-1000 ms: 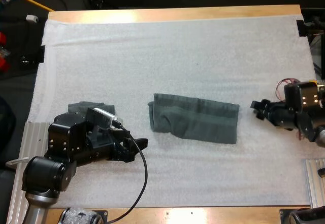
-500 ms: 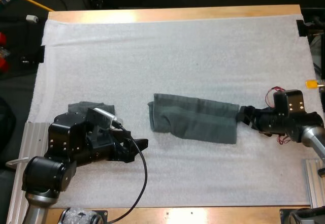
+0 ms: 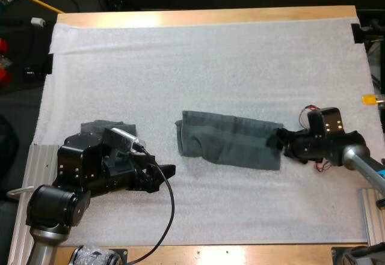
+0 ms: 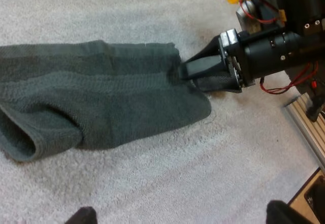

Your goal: Pick towel from pile, fold and stack

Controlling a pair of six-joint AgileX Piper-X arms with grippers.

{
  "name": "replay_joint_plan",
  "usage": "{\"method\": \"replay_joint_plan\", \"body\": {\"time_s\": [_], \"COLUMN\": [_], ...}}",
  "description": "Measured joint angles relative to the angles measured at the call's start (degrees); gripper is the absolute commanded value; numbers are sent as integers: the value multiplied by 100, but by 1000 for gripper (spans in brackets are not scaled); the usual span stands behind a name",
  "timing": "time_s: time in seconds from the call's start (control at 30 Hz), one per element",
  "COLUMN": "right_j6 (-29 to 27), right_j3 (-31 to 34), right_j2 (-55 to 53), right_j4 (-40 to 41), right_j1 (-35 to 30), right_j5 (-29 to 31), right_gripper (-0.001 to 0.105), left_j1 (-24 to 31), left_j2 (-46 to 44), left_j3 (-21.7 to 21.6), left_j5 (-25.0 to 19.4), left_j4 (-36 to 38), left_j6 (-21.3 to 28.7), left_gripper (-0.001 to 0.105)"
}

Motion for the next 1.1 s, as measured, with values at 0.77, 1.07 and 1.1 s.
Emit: {"method": "replay_joint_plan", "body": {"time_s": [0.77,1.07,1.1], "right_j6": [-347,-2503,-2626], "right_j3": [-154,-1355,-1486], "right_j2": [-414,-879,-880], "right_j4": [986,3440,3616], "right_j1": [441,441,441], "right_j5": [1146,3571,3746], "right_gripper": [0,0,0], "left_j1": [0,0,0], "left_j2": [0,0,0], "left_j3": [0,0,0], "left_j5": [14,14,14], "left_j4": [375,375,375], "left_j6": [0,0,0], "left_gripper": [64,64,64]}}
